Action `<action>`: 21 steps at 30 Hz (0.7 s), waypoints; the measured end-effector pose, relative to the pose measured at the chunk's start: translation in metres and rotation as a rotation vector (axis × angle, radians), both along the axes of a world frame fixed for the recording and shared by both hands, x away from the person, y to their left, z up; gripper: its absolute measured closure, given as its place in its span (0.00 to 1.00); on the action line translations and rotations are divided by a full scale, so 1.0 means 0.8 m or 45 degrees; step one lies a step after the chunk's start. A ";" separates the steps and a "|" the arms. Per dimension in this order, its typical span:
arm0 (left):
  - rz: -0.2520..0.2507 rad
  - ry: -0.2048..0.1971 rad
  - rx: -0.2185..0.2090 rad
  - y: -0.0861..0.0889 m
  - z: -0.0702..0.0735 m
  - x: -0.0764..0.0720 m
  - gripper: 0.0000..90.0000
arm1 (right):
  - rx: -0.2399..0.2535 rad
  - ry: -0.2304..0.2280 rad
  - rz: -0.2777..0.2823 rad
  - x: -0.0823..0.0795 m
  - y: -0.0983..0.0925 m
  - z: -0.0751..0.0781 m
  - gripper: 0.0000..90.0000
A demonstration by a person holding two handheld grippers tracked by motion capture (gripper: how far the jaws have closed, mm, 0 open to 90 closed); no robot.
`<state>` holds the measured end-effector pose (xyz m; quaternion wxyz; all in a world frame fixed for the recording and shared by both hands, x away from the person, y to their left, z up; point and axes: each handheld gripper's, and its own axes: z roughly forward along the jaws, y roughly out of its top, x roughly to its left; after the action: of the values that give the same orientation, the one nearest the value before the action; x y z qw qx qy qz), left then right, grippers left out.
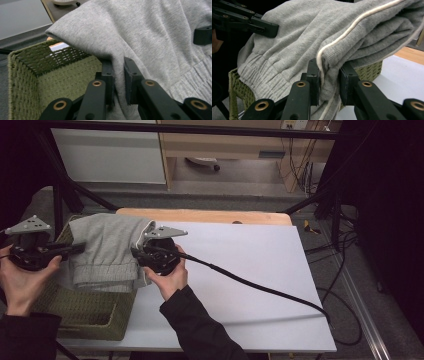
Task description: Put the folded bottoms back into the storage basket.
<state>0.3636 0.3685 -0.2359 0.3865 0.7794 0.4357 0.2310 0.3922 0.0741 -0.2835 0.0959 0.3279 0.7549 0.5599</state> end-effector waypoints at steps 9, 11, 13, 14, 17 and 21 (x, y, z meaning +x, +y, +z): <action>0.040 -0.007 0.014 0.017 -0.001 -0.002 0.89 | -0.014 -0.016 0.013 -0.002 0.022 0.003 0.82; 0.050 -0.003 0.013 0.023 -0.002 -0.002 0.89 | -0.011 -0.014 0.019 -0.002 0.028 0.002 0.82; 0.060 0.000 0.013 0.028 -0.003 -0.002 0.89 | -0.014 -0.014 0.022 -0.002 0.034 0.002 0.82; 0.065 0.000 0.013 0.031 -0.004 -0.002 0.89 | -0.013 -0.012 0.023 -0.002 0.037 0.001 0.82; 0.078 0.002 0.013 0.037 -0.006 -0.001 0.90 | -0.013 -0.014 0.027 -0.001 0.044 -0.001 0.82; 0.099 0.011 0.015 0.045 -0.010 0.000 0.90 | -0.024 -0.014 0.035 0.000 0.054 -0.005 0.82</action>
<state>0.3637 0.4046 -0.2435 0.3707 0.7652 0.4658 0.2451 0.3920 0.1175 -0.2874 0.0954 0.3137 0.7639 0.5558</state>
